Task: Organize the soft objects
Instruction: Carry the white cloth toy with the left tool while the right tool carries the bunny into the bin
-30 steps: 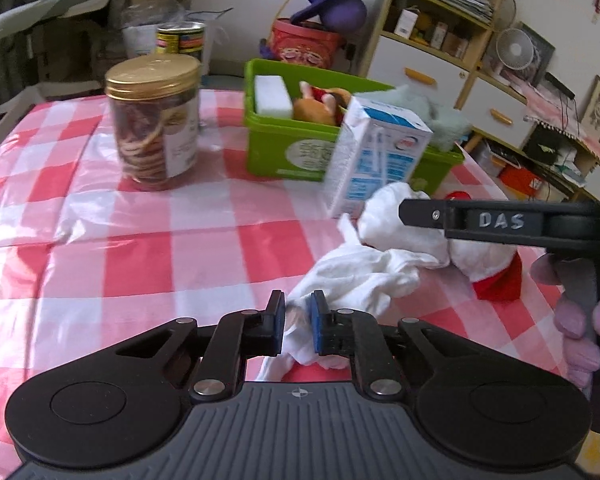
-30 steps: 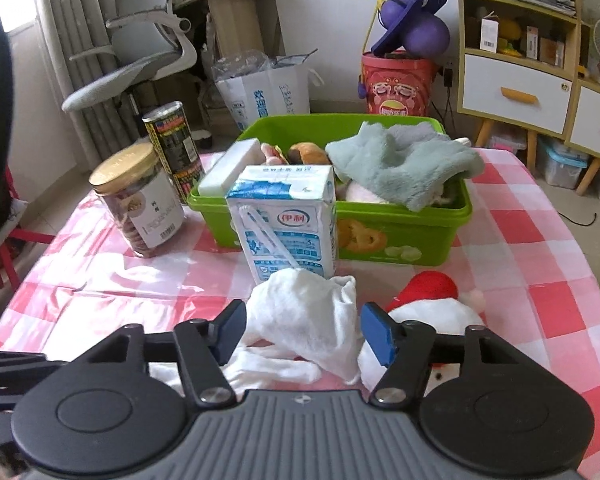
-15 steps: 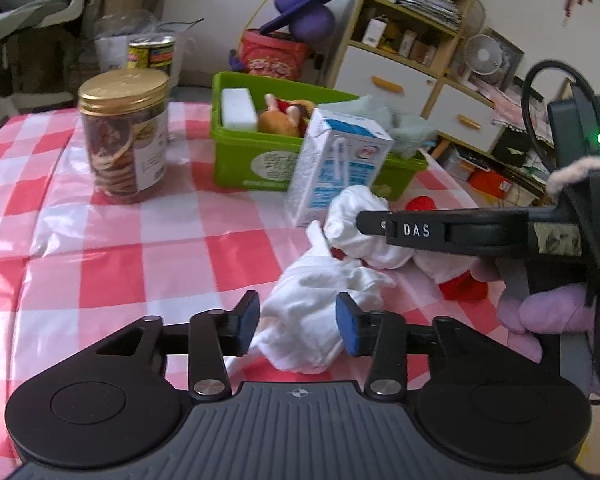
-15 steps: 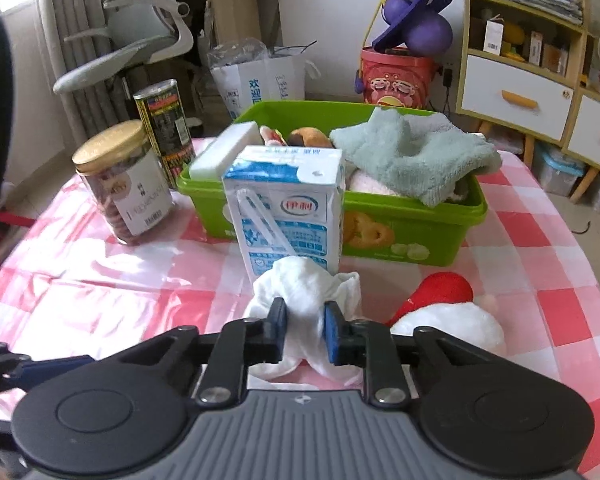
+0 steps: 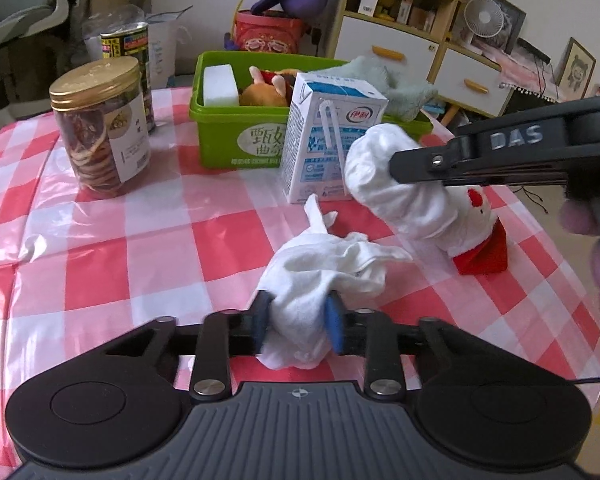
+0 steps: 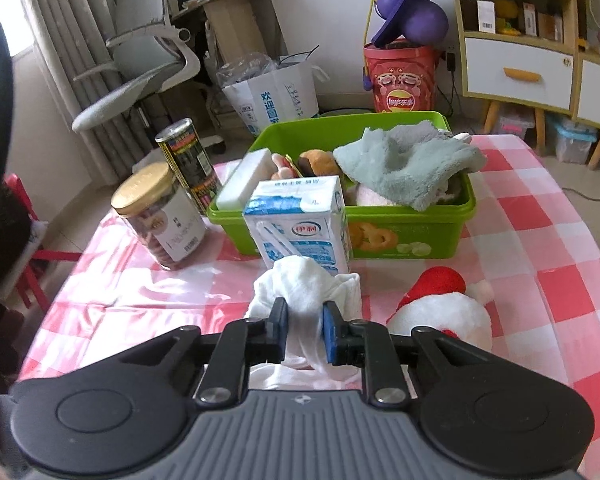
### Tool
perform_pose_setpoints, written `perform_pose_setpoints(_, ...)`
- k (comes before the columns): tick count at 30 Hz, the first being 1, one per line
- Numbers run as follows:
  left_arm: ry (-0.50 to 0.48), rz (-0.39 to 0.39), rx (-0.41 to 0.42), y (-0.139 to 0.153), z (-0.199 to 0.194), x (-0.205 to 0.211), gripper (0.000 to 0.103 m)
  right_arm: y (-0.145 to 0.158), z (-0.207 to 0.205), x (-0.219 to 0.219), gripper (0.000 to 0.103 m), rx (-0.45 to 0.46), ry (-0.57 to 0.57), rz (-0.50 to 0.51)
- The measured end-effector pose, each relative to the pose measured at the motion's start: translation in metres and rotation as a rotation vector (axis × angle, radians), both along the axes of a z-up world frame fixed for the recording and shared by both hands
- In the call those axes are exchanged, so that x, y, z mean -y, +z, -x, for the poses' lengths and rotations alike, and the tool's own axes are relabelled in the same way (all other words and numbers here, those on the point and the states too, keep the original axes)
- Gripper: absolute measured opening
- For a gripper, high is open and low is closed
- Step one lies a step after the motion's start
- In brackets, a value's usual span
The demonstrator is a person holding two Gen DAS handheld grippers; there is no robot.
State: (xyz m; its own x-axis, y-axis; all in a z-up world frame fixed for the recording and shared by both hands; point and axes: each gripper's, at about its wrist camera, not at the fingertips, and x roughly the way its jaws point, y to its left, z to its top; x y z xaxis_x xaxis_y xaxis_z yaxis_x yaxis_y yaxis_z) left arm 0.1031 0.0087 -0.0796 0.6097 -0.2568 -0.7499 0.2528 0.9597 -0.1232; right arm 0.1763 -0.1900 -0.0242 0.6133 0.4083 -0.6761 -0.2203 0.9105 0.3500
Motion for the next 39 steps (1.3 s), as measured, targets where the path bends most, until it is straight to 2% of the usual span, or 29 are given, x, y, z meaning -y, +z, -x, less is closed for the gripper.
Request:
perform_pose_setpoints(2, 0.004, -0.008, 0.004, 0.003, 0.0, 0.0, 0.016, 0.004, 0.002, 0.004, 0.011, 0.002, -0.006, -0.017)
perform_pose_setpoints(5, 0.022, -0.008, 0.003, 0.007, 0.0, -0.004, 0.014, 0.01, 0.005, 0.014, 0.011, -0.002, -0.032, -0.062)
perform_pose_setpoints(14, 0.111, 0.062, 0.045, 0.032, 0.002, -0.024, 0.012, 0.034, 0.013, 0.043, 0.011, 0.001, -0.108, -0.199)
perform_pose_setpoints(22, 0.212, 0.12, 0.145, 0.071, 0.002, -0.042, 0.012, 0.058, 0.008, 0.067, 0.011, 0.035, -0.181, -0.325)
perform_pose_setpoints(27, 0.245, 0.139, 0.179, 0.089, -0.025, -0.048, 0.012, 0.07, -0.023, 0.064, 0.011, 0.057, -0.172, -0.313)
perform_pose_setpoints(31, 0.245, 0.142, 0.194, 0.1, -0.054, -0.044, 0.012, 0.071, -0.058, 0.059, 0.011, 0.092, -0.15, -0.356)
perform_pose_setpoints(35, 0.206, 0.09, 0.219, 0.102, -0.086, -0.031, 0.012, 0.06, -0.086, 0.057, 0.011, 0.127, -0.127, -0.399)
perform_pose_setpoints(39, 0.208, 0.064, 0.226, 0.095, -0.125, -0.017, 0.012, 0.041, -0.11, 0.065, 0.011, 0.147, -0.147, -0.438)
